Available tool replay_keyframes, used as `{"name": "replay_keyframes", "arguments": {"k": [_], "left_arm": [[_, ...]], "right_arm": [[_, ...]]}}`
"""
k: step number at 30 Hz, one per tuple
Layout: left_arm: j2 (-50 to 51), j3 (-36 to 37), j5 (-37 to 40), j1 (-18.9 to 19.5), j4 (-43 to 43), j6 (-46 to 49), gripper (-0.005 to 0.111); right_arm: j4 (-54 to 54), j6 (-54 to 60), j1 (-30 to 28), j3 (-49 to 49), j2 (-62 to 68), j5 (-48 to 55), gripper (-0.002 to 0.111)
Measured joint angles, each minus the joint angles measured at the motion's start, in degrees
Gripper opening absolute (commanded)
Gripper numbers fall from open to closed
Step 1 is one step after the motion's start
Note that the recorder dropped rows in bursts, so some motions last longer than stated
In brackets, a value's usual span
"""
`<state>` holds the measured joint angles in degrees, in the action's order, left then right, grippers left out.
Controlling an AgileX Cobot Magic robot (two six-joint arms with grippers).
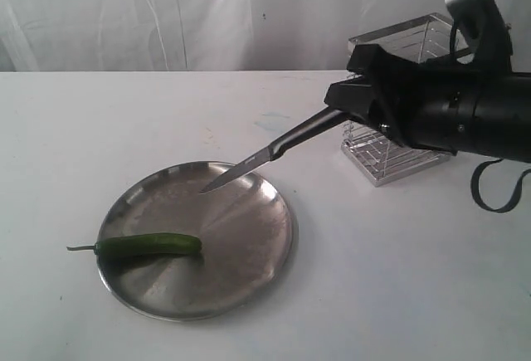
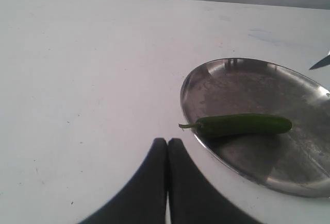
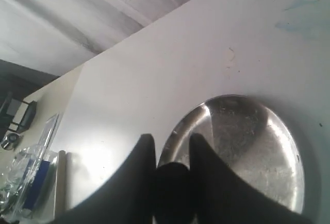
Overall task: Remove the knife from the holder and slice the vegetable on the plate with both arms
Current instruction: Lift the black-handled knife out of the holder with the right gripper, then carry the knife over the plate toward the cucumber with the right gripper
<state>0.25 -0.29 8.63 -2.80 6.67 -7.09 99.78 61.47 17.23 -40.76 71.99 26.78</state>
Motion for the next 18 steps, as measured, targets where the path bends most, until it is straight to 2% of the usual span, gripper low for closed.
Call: {"name": "replay_keyframes", "arguments": {"k": [8,10,12,18], "left_arm": [[0.0,0.0,0.0,0.0,0.0,0.0,0.0],[0.0,0.0,0.0,0.0,0.0,0.0,0.0],[0.0,0.0,0.0,0.0,0.0,0.0,0.0],[0.0,0.0,0.0,0.0,0.0,0.0,0.0]], "right_arm": [[0.0,14.2,0.0,0.0,-0.1,6.3,0.0],[-3.4,17.0,0.0,0.0,-0.1,6.4,0.0],[-7.5,18.1,0.0,0.0,-0.1,6.4,0.0],[-9.5,19.5,0.0,0.0,-0.1,7.1,0.0]]}}
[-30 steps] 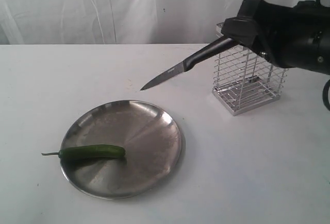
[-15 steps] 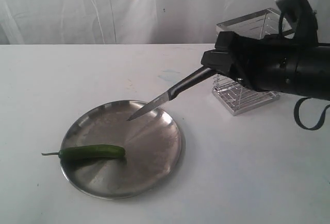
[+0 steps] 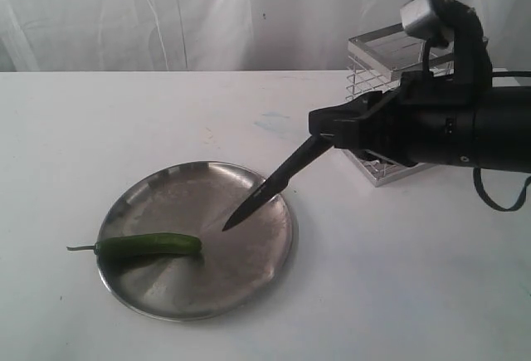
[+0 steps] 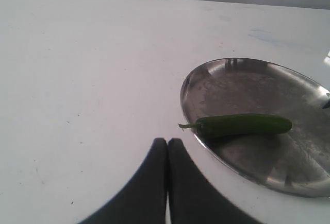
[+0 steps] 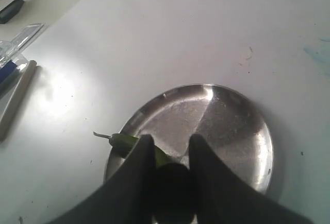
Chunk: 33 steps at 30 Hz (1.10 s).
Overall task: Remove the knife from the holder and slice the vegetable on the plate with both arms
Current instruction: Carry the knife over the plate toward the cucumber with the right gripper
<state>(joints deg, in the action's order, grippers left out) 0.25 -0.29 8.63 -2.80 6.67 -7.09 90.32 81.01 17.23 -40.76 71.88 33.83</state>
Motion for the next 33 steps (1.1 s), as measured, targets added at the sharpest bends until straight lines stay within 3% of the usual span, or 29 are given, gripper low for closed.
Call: {"name": "replay_keyframes", "arguments": {"k": [21,27,33], "left_arm": [[0.0,0.0,-0.2,0.0,1.7,-1.9,0.0],[0.0,0.0,-0.2,0.0,2.5,-4.2,0.0],[0.0,0.0,-0.2,0.0,2.5,-4.6,0.0]], "right_arm": [[6.0,-1.5,0.0,0.5,0.0,0.5,0.0],[8.6,-14.3,0.0,0.7,4.7,-5.9,0.0],[9.1,-18.6,0.0,0.7,13.0,-3.1,0.0]]}}
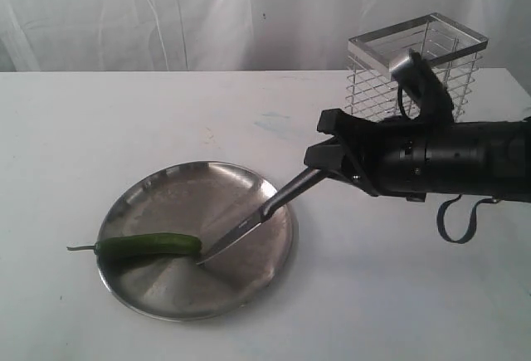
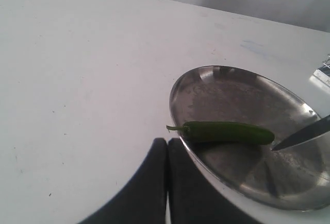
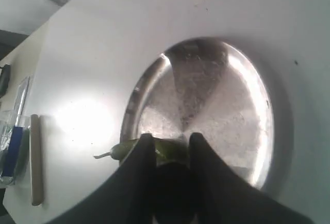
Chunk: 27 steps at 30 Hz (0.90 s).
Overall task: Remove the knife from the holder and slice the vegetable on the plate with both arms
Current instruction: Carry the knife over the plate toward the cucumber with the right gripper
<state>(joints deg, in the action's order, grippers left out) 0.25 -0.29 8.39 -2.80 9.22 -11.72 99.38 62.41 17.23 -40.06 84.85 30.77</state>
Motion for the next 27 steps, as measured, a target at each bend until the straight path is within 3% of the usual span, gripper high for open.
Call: {"name": "replay_keyframes", "arguments": {"k": [19,27], "left_arm": [[0.0,0.0,0.1,0.0,0.0,0.0,0.0],[0.0,0.0,0.1,0.0,0.0,0.0,0.0]], "right_arm": [[0.4,-1.5,-0.1,-7.4,9.4,1.7,0.0],[0.4,-1.7,-3.6,-7.4,7.3,-0.2,0.0]]}}
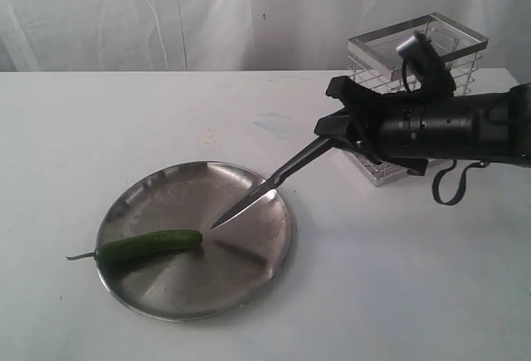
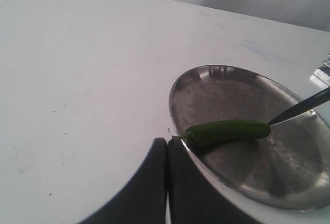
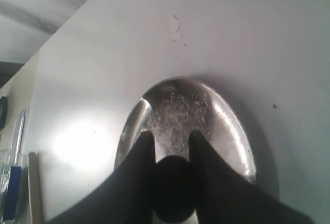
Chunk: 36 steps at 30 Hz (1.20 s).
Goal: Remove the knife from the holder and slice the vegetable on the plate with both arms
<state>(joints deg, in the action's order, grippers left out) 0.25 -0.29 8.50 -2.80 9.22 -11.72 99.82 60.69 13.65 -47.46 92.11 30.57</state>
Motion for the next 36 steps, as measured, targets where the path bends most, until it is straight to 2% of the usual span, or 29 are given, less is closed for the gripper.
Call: {"name": "replay_keyframes", "arguments": {"k": [6,13,36], "left_arm": [[0.0,0.0,0.0,0.0,0.0,0.0,0.0],[0.0,0.0,0.0,0.0,0.0,0.0,0.0],[0.0,0.0,0.0,0.0,0.0,0.0,0.0]], "right_arm": [[0.0,-7.4,-0.3,0.0,-1.3,-5.2,0.0],[0.1,-9.6,-0.4,-3.4,0.2,-5.5,0.0],[2.1,-3.6,-0.5,-11.1,18.8,7.5,0.0]]}}
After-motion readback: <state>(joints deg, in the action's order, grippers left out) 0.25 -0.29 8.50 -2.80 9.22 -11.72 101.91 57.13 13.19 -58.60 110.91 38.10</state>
